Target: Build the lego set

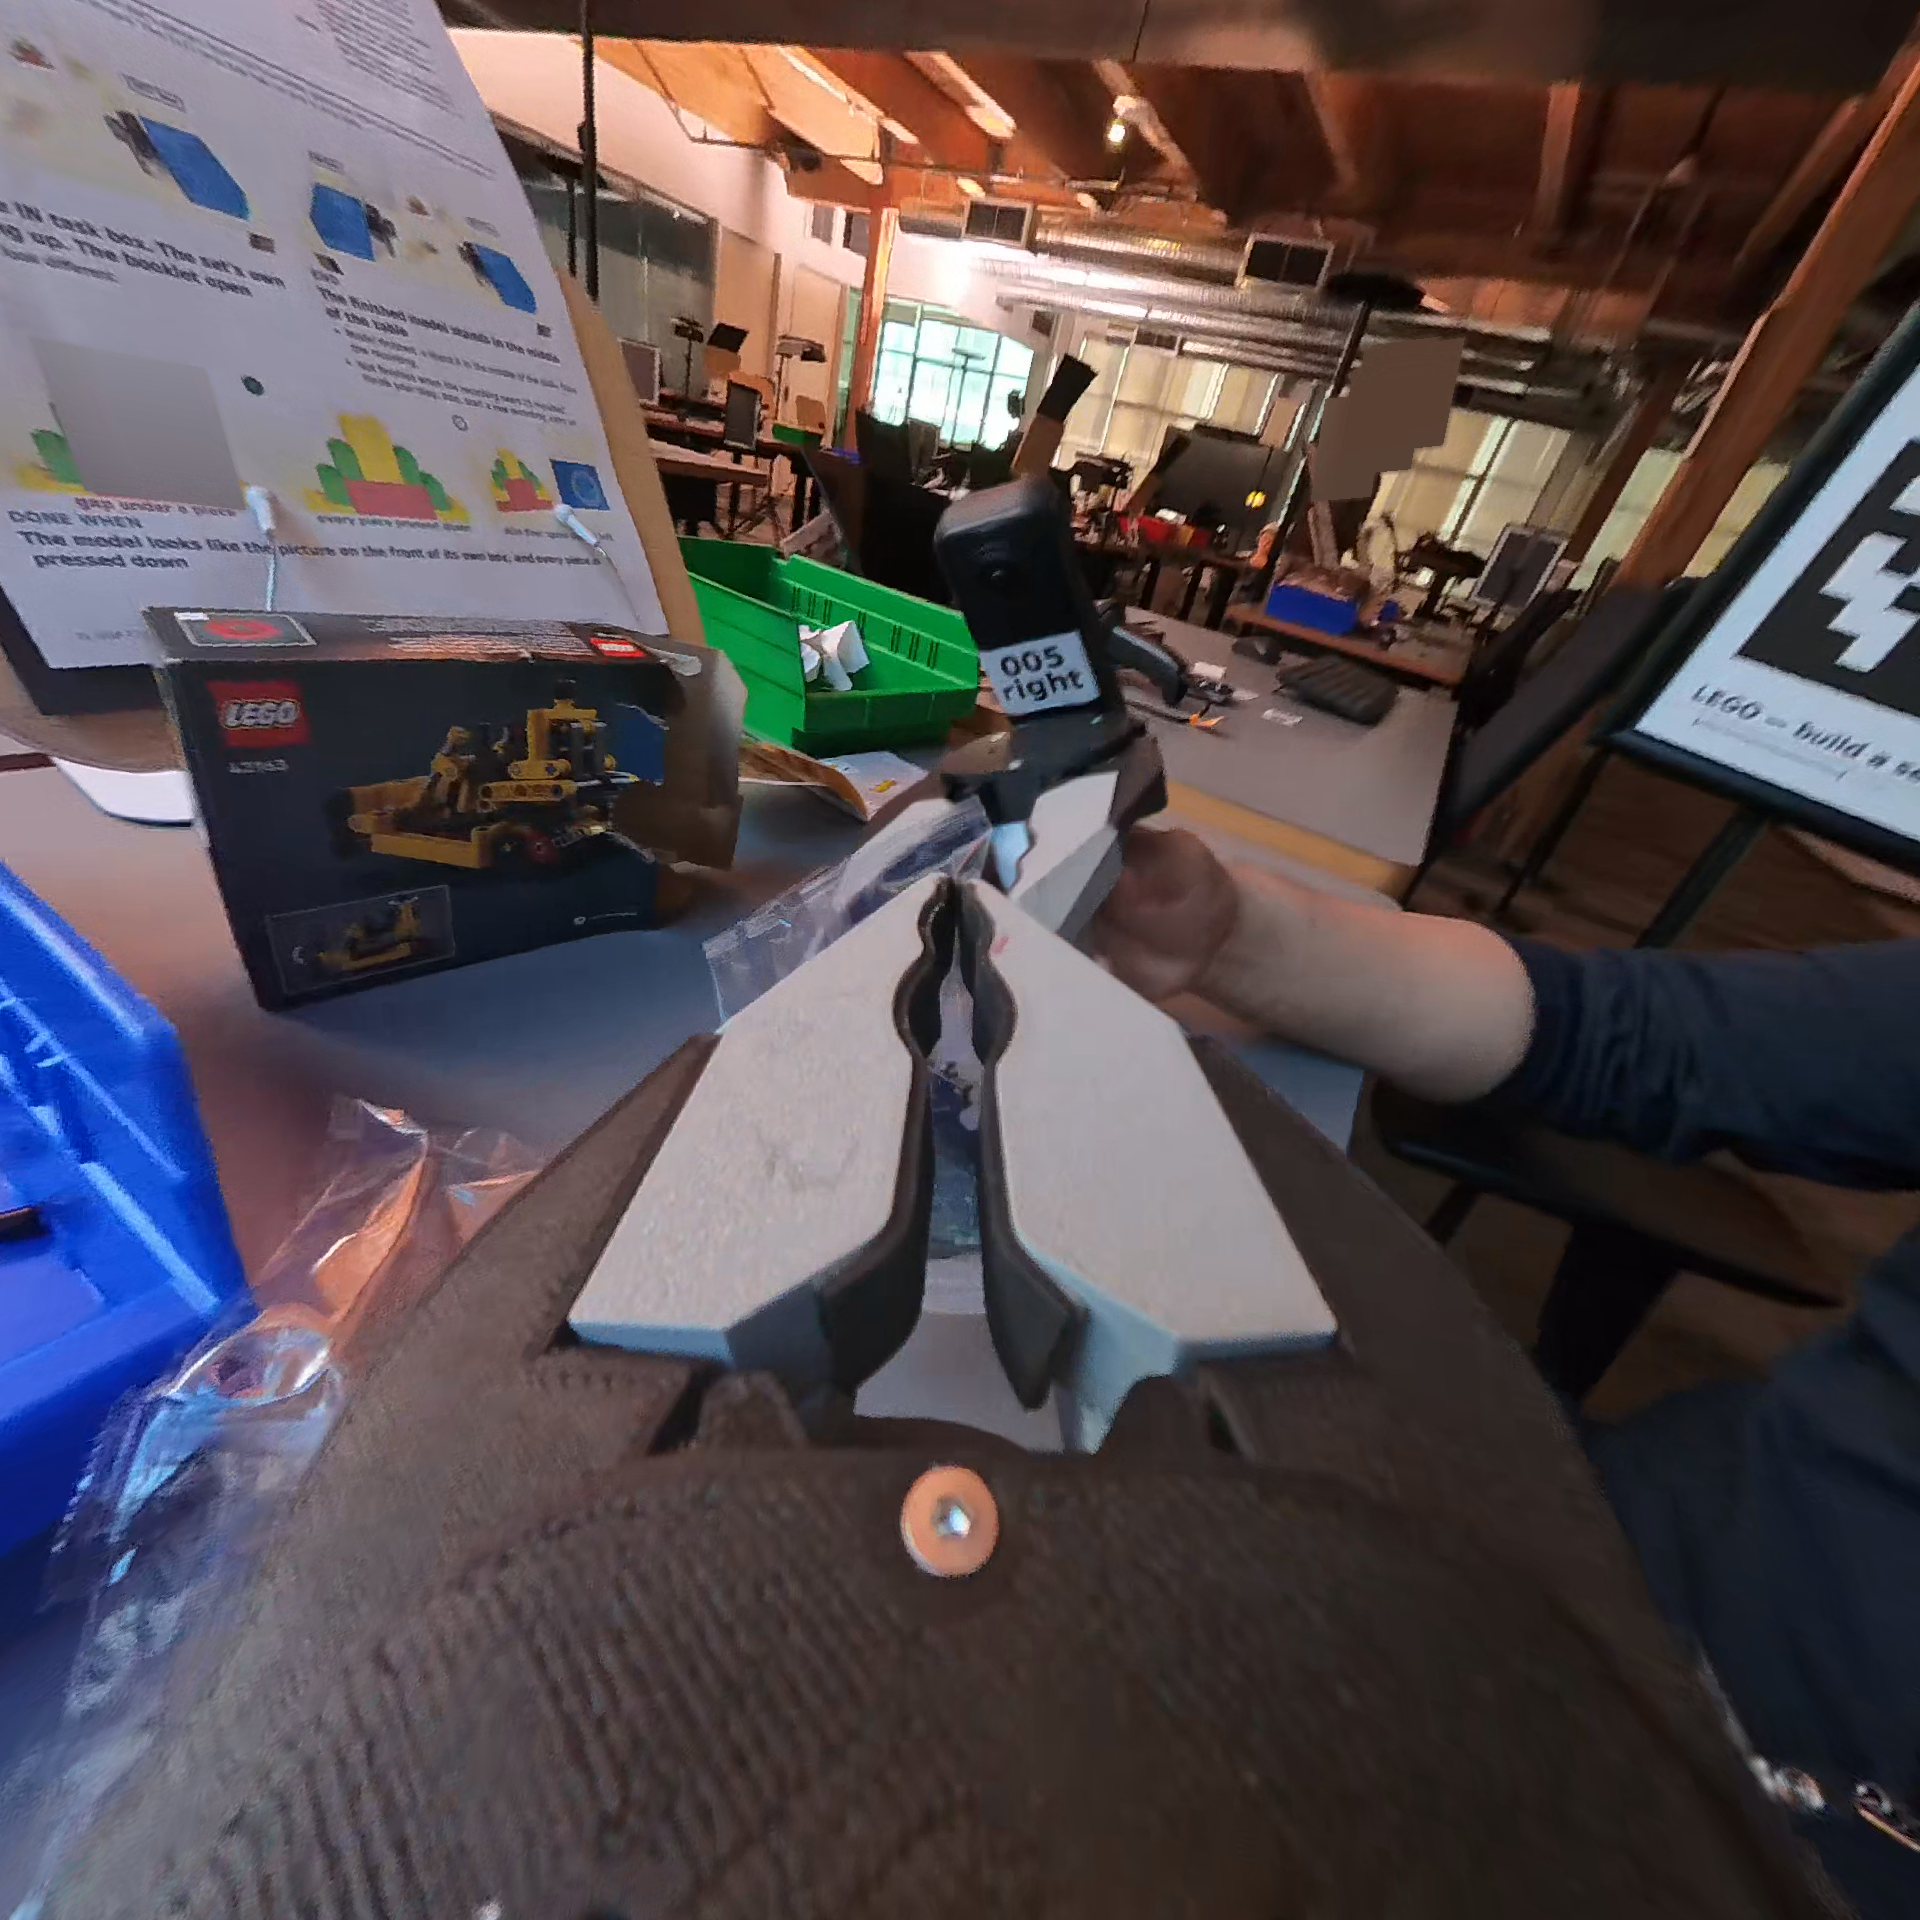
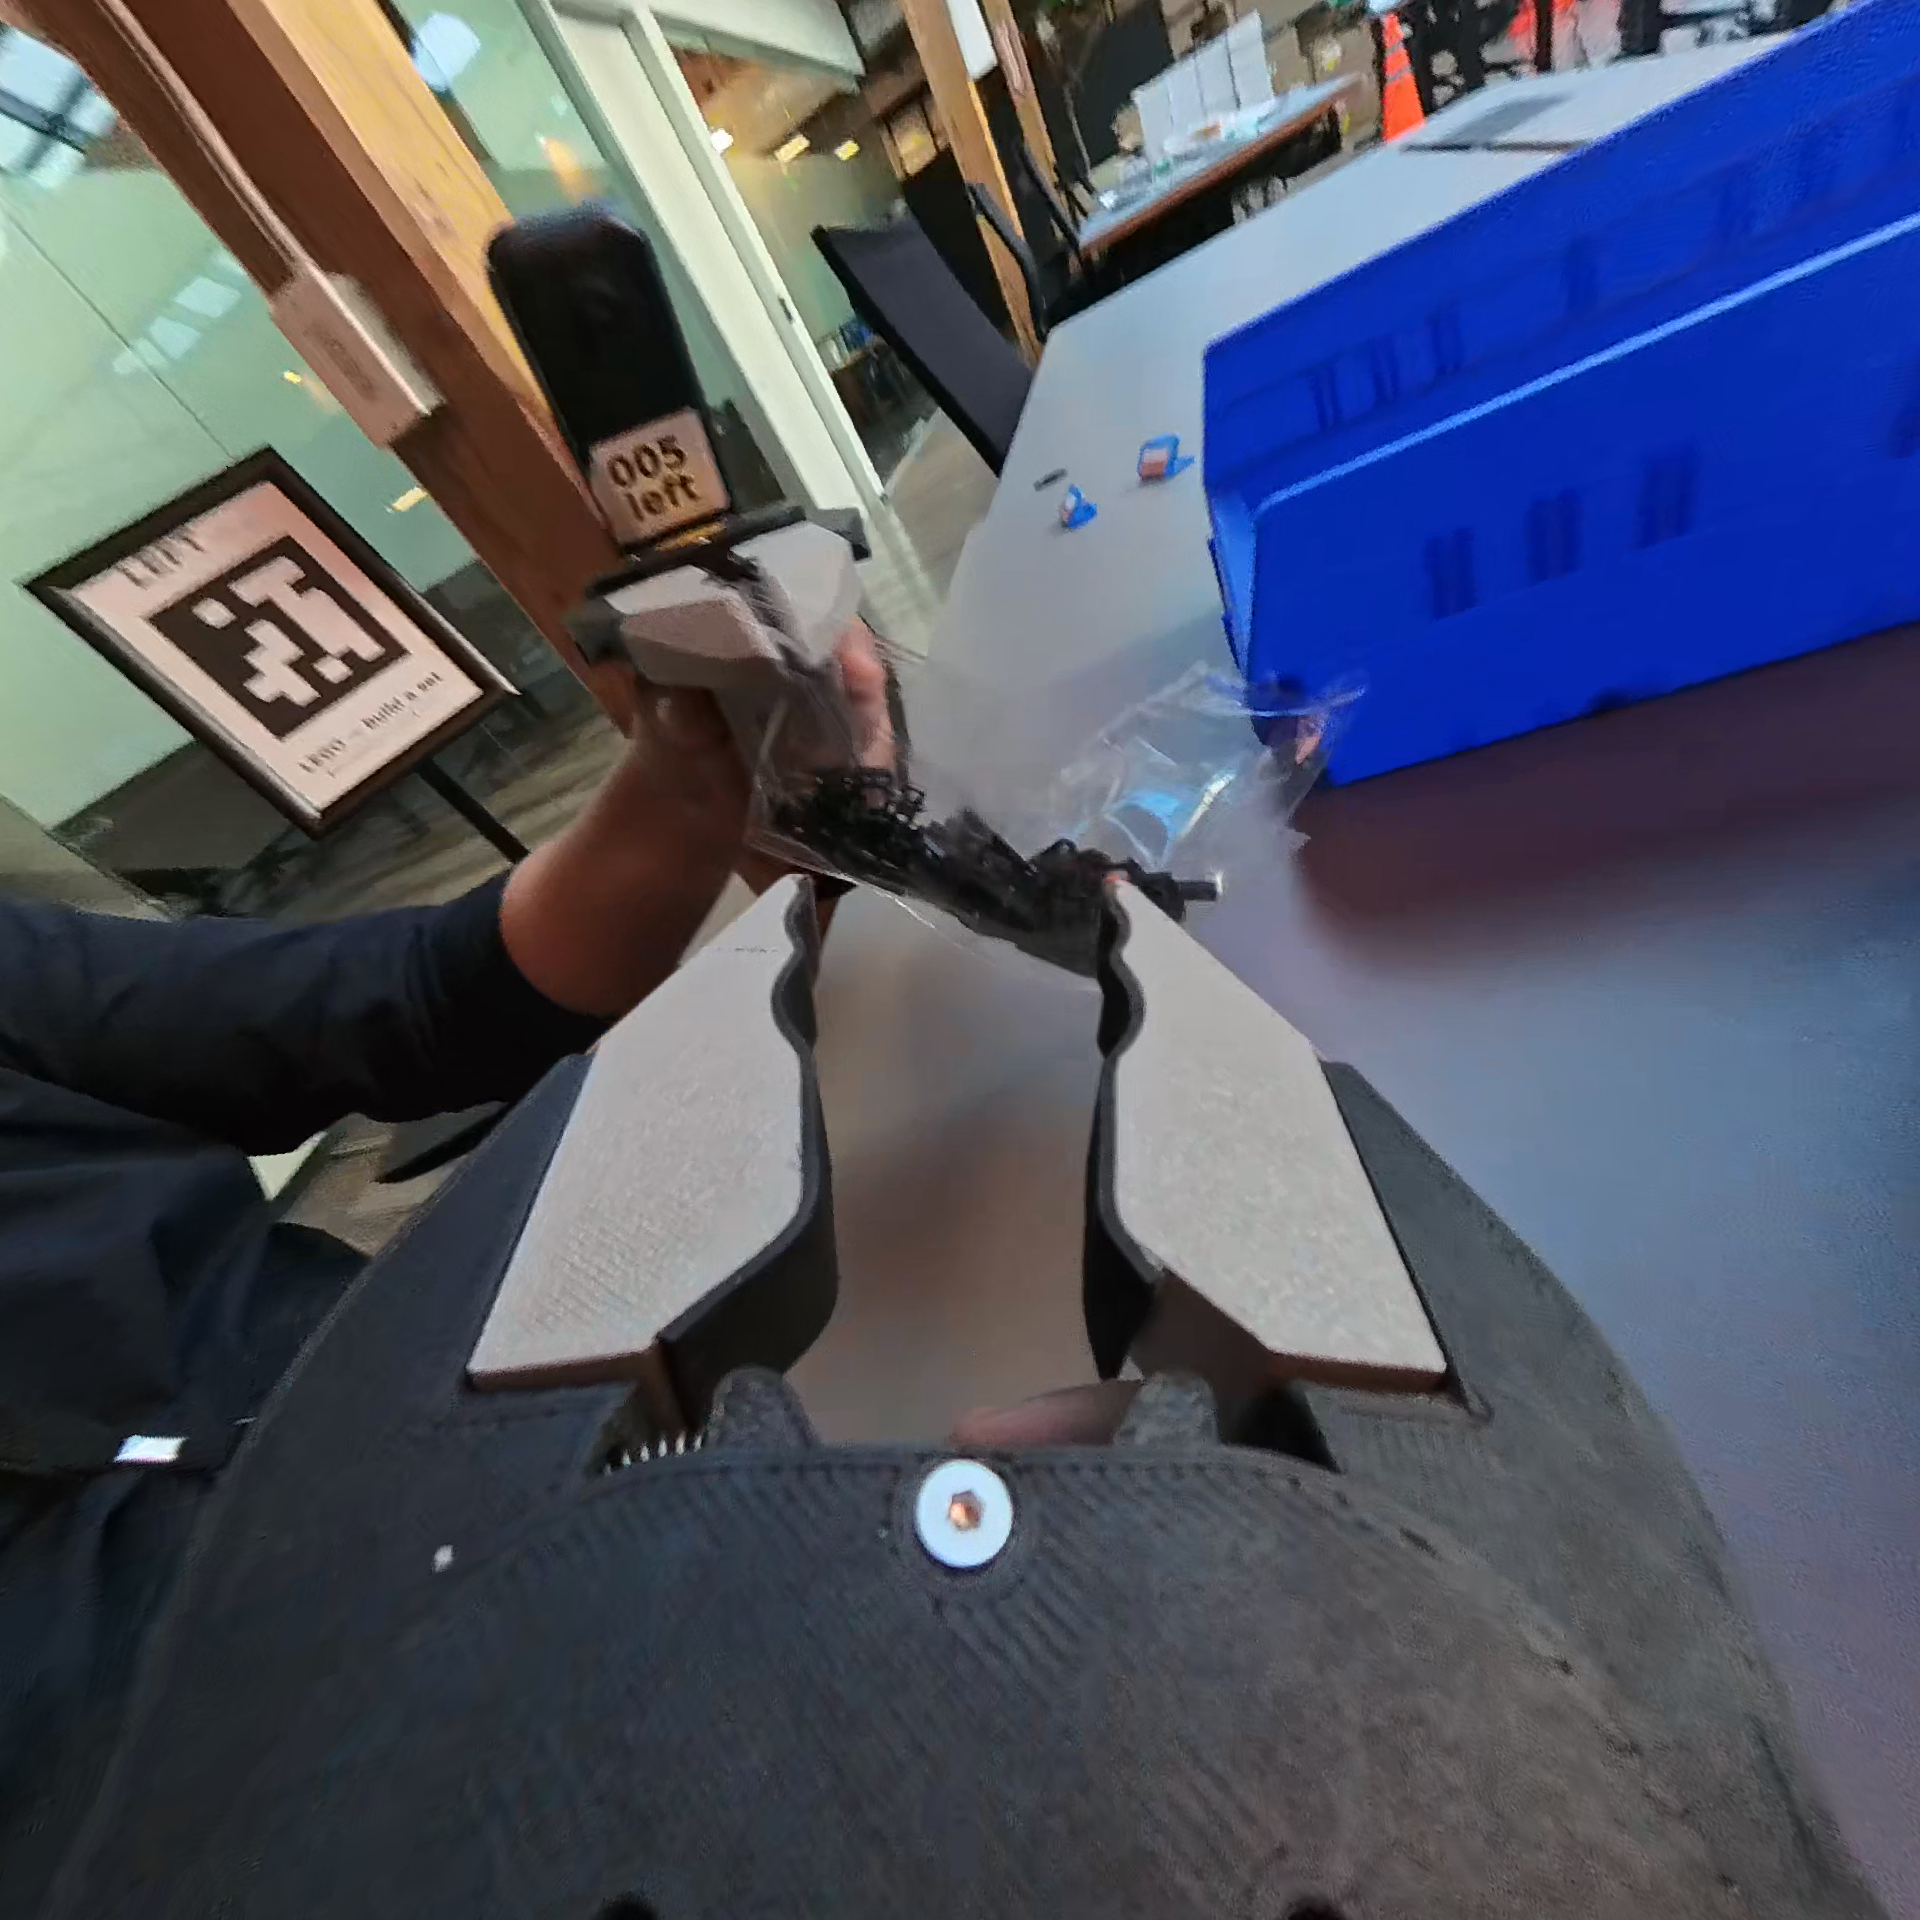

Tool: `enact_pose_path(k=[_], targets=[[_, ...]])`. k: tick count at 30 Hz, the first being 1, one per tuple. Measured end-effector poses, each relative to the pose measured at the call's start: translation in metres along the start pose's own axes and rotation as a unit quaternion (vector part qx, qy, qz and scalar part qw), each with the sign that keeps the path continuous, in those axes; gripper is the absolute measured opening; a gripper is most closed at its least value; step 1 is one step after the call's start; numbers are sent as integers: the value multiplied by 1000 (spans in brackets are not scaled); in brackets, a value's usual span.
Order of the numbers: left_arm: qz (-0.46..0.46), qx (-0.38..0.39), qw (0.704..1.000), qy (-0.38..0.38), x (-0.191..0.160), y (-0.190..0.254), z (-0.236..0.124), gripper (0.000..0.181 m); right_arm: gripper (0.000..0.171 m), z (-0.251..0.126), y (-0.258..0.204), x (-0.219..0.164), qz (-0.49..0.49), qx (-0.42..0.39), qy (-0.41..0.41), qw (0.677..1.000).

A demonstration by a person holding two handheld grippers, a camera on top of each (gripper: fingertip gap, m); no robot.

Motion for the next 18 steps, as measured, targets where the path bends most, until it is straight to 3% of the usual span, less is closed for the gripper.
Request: enact_pose_path(k=[3,7,12,18], targets=[[-10,-45,998,36,3,10,4,0,56,8,5,-7,21,-10,-11,1000],[-29,-103,993,58,0,23,12,0,60,13,0,-6,54,40,10,998],[-85,-167,977,104,1,31,13,0,71,15,-18,-1,29,89,39,995],[-142,-224,956,126,1,39,16,0,59,17,-30,1,-2,114,62,992]])
Point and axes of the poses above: each gripper's, where its closed fingertips meet, z out along the fingers, x out of its top, y = z × x across the jaws, the point moved 6 cm from there along -z, back along the fingers, and after that the axes turned 7 degrees about z, right-handed, at the moved point
